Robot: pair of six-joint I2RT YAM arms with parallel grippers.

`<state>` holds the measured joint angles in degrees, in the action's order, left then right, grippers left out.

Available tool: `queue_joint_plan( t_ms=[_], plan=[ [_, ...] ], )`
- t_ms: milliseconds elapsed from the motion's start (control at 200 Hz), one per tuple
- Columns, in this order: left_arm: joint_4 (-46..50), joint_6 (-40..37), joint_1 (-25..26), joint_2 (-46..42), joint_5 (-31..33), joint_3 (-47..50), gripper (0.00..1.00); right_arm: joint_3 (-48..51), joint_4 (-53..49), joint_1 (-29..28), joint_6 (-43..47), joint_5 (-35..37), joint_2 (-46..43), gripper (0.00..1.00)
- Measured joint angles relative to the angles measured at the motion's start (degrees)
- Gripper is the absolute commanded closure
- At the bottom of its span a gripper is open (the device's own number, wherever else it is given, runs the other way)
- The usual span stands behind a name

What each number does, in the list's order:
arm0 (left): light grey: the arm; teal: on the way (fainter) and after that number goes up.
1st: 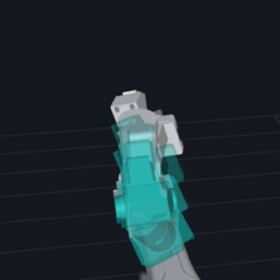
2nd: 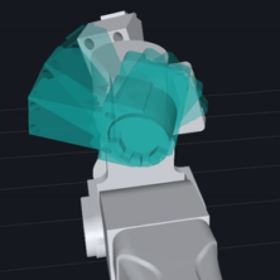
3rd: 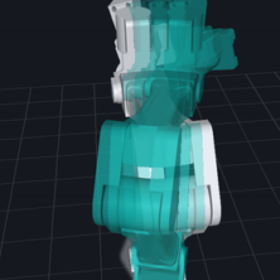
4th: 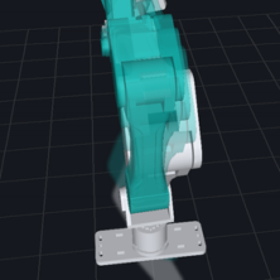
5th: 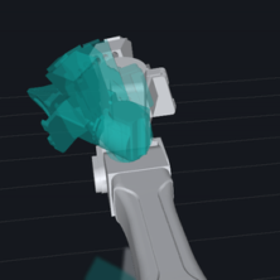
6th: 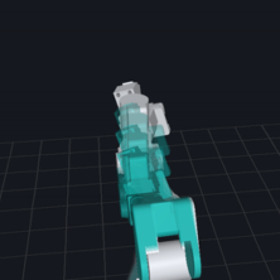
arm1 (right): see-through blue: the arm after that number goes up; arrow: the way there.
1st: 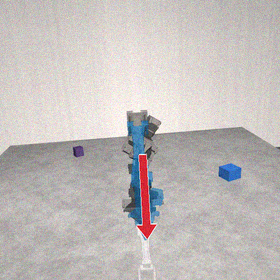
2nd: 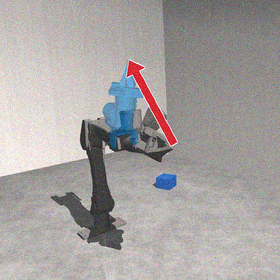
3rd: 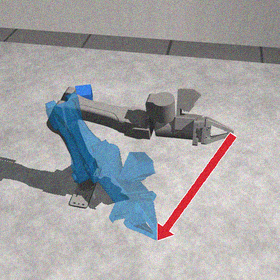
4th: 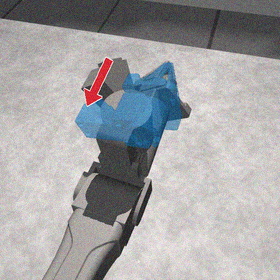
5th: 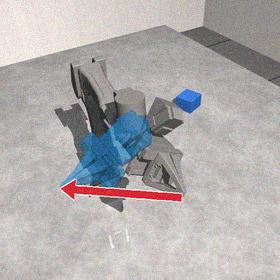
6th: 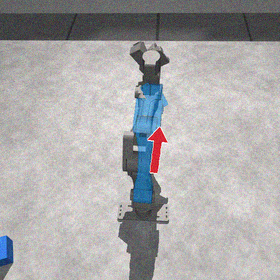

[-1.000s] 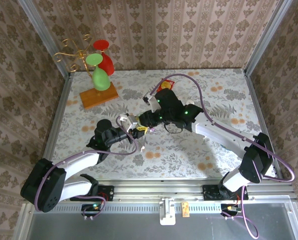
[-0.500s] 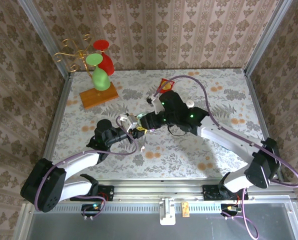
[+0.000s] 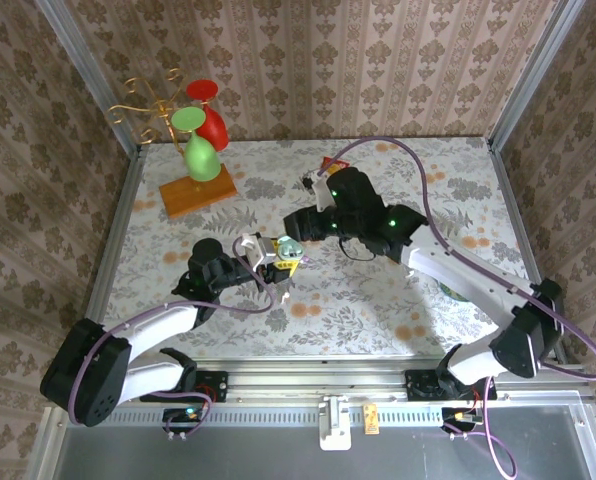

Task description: Insert wireless bluetooth earbuds into charging case

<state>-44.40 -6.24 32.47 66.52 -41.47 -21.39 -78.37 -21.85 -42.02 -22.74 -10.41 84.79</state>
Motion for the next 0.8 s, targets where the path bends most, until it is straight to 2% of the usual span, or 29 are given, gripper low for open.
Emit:
queue_joint_plan(
  t_ms=[290,455,605,800],
  plan=[
    [0.24,0.42,-0.33,-0.37,1.53,0.28,0.75,-0.02,-2.05,0.15,-0.15,0.13,2.8,0.42],
    [-0.92,0.68,-0.7,-0.22,2.56,0.28,0.75,6.29,-0.17,0.85,-2.6,-0.52,-1.09,0.31],
    [-3.52,2.21,-0.7,0.94,2.8,0.33,0.75,16.15,9.81,5.01,-10.56,-7.19,-8.2,0.22],
    [-7.41,4.13,-0.7,1.14,3.39,0.37,0.75,26.88,29.59,8.76,-26.38,-17.81,-10.82,0.22]
  ],
)
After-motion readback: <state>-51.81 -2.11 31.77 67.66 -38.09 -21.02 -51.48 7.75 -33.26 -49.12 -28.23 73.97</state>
